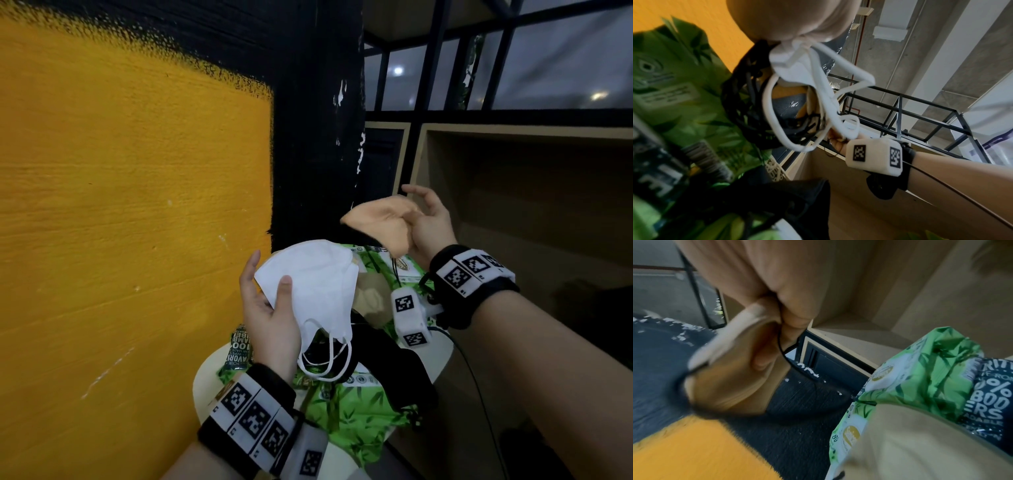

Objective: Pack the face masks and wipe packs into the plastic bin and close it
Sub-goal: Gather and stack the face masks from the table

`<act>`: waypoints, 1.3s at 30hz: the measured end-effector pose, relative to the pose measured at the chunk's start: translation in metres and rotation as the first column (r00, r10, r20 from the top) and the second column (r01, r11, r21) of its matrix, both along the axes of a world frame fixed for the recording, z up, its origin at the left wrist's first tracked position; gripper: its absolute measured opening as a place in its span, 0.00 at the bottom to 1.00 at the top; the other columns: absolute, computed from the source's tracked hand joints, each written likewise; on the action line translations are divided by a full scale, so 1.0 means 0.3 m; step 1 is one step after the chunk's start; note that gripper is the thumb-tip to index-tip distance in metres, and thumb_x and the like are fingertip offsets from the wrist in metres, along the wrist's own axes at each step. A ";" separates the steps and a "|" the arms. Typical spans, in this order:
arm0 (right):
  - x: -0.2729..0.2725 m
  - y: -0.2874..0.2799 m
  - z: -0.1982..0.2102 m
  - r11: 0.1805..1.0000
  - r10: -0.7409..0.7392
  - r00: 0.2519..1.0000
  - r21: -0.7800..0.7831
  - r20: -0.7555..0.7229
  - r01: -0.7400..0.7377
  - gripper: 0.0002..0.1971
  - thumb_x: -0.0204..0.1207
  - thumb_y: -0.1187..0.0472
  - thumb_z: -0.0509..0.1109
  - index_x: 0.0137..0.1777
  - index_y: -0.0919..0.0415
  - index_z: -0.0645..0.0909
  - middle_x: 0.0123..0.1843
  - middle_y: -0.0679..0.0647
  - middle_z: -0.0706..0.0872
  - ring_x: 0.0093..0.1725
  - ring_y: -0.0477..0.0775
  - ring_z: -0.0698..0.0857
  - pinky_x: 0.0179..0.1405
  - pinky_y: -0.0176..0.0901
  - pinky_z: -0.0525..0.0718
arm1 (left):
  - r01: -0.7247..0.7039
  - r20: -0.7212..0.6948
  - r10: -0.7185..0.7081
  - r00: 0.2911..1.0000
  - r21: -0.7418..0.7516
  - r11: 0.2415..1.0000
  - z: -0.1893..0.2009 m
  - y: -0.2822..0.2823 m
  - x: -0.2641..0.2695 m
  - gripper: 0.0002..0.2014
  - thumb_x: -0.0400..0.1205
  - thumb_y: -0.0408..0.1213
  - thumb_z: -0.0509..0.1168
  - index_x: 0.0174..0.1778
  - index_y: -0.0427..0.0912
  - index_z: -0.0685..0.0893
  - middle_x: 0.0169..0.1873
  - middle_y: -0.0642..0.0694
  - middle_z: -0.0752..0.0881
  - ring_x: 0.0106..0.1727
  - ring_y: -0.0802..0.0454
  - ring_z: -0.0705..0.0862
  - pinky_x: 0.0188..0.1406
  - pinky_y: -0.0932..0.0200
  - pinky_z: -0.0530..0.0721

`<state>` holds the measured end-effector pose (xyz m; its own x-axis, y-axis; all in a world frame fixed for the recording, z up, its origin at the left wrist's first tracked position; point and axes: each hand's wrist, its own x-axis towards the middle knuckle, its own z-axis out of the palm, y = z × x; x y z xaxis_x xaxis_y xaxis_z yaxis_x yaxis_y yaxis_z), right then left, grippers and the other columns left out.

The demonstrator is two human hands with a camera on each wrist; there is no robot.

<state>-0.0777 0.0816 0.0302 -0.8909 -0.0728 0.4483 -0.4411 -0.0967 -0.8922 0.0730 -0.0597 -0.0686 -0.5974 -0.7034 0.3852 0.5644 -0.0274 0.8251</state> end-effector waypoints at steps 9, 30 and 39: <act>-0.196 0.055 -0.150 0.954 -0.038 0.947 0.292 0.318 -0.060 0.15 0.80 0.73 0.57 0.64 0.62 0.76 0.51 0.60 0.82 0.45 0.57 0.82 0.44 0.50 0.86 | -0.038 0.038 0.039 0.998 -0.017 0.999 -0.037 -0.021 -0.027 0.22 0.86 0.37 0.59 0.61 0.75 0.69 0.33 0.41 0.69 0.22 0.50 0.66 0.28 0.55 0.73; 0.003 -0.099 -0.195 -0.016 0.142 0.987 0.997 -0.077 0.080 0.31 0.72 0.52 0.70 0.74 0.59 0.66 0.69 0.62 0.76 0.75 0.63 0.68 0.78 0.71 0.44 | -0.065 0.094 0.067 0.993 -0.028 0.997 -0.025 0.001 -0.004 0.22 0.86 0.35 0.58 0.76 0.54 0.67 0.20 0.40 0.66 0.12 0.60 0.62 0.14 0.73 0.64; 0.033 -0.073 -0.114 0.336 0.164 0.973 0.936 -0.163 0.100 0.07 0.76 0.63 0.68 0.43 0.69 0.79 0.35 0.54 0.75 0.36 0.50 0.73 0.33 0.14 0.71 | -0.071 0.072 0.071 0.995 -0.004 0.997 -0.032 -0.014 -0.010 0.20 0.86 0.34 0.58 0.74 0.55 0.67 0.09 0.56 0.68 0.11 0.59 0.60 0.12 0.71 0.62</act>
